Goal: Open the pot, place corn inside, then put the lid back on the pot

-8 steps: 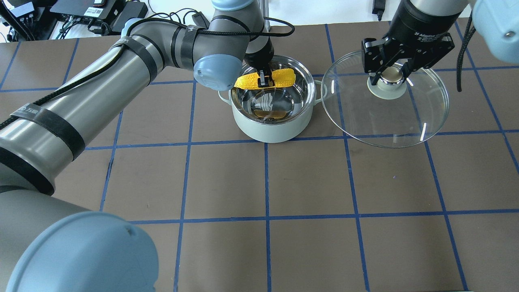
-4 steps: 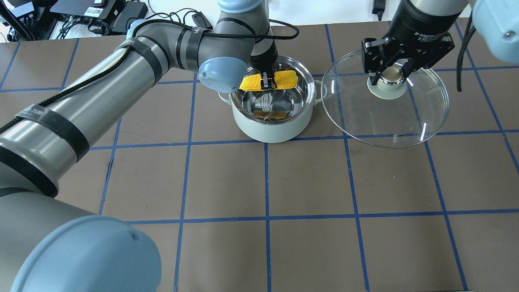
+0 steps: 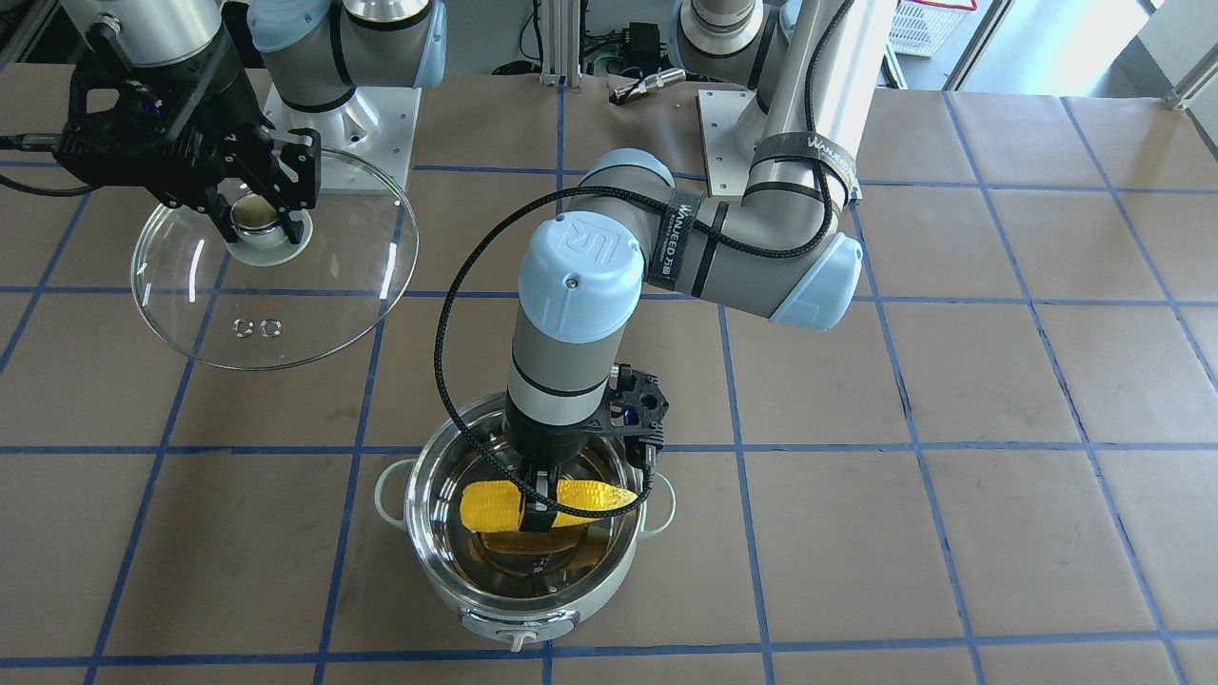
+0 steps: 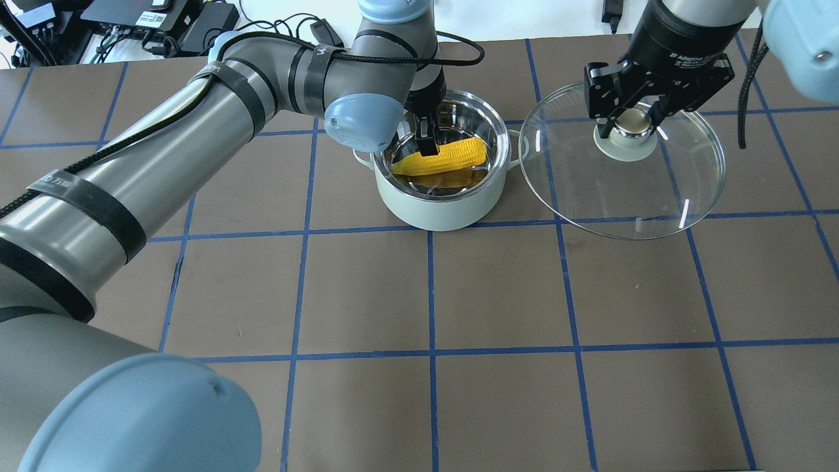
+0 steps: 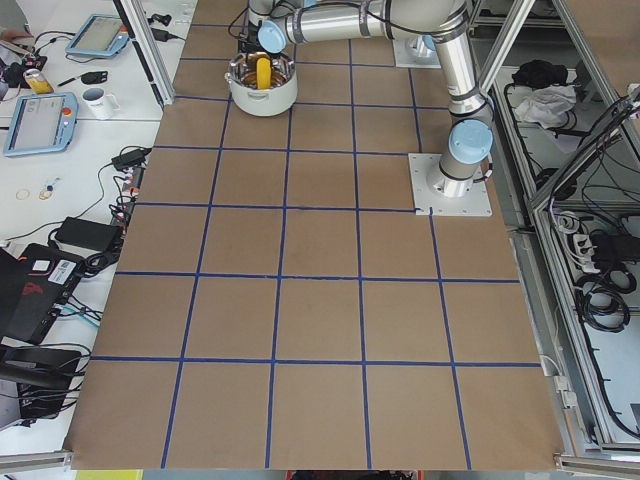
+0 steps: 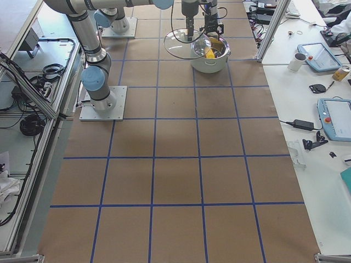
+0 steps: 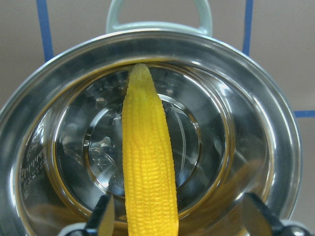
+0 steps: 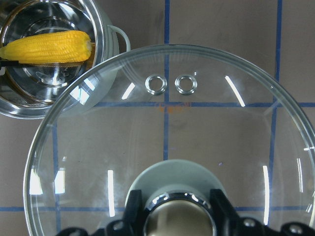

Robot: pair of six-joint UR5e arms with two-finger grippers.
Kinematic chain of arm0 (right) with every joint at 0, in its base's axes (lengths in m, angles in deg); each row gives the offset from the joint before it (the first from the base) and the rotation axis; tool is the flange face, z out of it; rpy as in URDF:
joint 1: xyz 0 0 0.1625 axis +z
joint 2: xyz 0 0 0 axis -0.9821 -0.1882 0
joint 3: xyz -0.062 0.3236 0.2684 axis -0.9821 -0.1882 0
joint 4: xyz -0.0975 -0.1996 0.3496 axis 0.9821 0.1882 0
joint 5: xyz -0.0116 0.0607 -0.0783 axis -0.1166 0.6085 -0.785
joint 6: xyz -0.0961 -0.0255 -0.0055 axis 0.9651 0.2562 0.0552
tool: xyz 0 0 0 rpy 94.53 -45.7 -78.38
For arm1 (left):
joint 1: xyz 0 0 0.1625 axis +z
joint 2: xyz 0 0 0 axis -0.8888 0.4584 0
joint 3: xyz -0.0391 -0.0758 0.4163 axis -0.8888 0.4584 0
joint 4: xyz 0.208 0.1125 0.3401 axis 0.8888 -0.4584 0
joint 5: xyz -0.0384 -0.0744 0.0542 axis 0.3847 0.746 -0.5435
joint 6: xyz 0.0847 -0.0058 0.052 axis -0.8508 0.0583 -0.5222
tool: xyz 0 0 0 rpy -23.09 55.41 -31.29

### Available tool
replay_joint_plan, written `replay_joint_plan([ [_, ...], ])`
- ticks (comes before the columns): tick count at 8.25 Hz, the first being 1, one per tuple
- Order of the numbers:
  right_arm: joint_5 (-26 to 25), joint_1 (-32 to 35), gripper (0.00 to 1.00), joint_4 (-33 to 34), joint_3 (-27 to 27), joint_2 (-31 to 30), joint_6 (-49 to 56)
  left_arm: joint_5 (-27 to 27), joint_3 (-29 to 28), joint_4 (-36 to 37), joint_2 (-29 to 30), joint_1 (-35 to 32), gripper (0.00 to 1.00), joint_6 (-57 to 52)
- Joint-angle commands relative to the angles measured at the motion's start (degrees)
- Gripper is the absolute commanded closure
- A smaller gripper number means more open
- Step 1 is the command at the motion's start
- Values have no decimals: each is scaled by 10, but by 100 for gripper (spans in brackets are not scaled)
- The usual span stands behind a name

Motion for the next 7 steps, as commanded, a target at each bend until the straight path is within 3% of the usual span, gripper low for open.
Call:
replay_joint_plan([
  [1,0,0,61,0,0,0,-1,1,0,-5,-32,2,0,1],
  [3,-1,3,60,2,-2,4,-17,4,4,-26,-82,9,0,-9],
  [4,3,5,60,23,-6,12,-31,6,2,-72,-97,11,0,-11],
  [7,2,52,60,61,-76,92,-61,6,36,-134,-147,132,0,-135],
])
